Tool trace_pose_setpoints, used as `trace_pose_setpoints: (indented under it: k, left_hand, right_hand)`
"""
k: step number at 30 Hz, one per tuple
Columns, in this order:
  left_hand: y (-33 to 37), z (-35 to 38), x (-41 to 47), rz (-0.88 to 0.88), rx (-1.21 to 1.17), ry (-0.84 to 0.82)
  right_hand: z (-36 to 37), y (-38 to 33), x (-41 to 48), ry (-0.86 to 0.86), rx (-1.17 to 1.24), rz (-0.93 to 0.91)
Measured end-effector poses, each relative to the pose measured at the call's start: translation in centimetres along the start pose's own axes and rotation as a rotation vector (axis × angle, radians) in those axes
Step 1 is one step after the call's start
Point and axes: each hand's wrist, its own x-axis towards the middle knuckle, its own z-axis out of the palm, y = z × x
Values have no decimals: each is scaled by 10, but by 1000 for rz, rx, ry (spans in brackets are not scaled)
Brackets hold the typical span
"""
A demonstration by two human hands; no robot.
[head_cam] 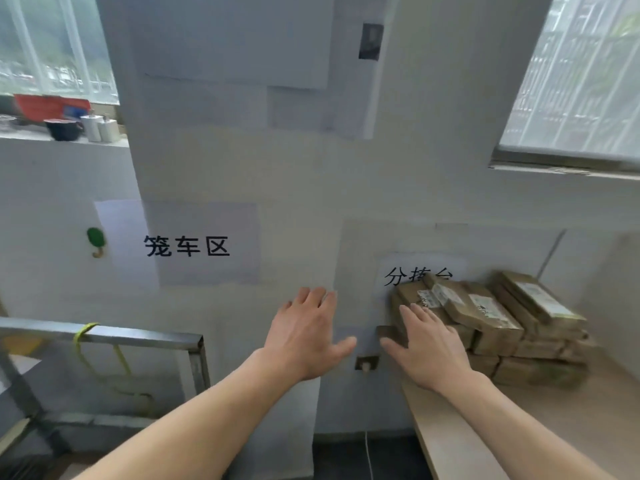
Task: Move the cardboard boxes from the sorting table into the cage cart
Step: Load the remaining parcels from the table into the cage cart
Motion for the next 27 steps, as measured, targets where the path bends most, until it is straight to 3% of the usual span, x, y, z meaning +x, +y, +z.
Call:
trace_pose_setpoints:
  k: [11,18,27]
  left_hand:
    - [96,57,101,-23,-229,-126]
    - [118,105,144,-224,-377,-200]
    - [117,167,200,-416,-602,-325]
  right_hand:
    - [7,134,44,-7,93,193]
    - [28,195,71,-46,215,322]
    - [61,231,109,-20,521,681]
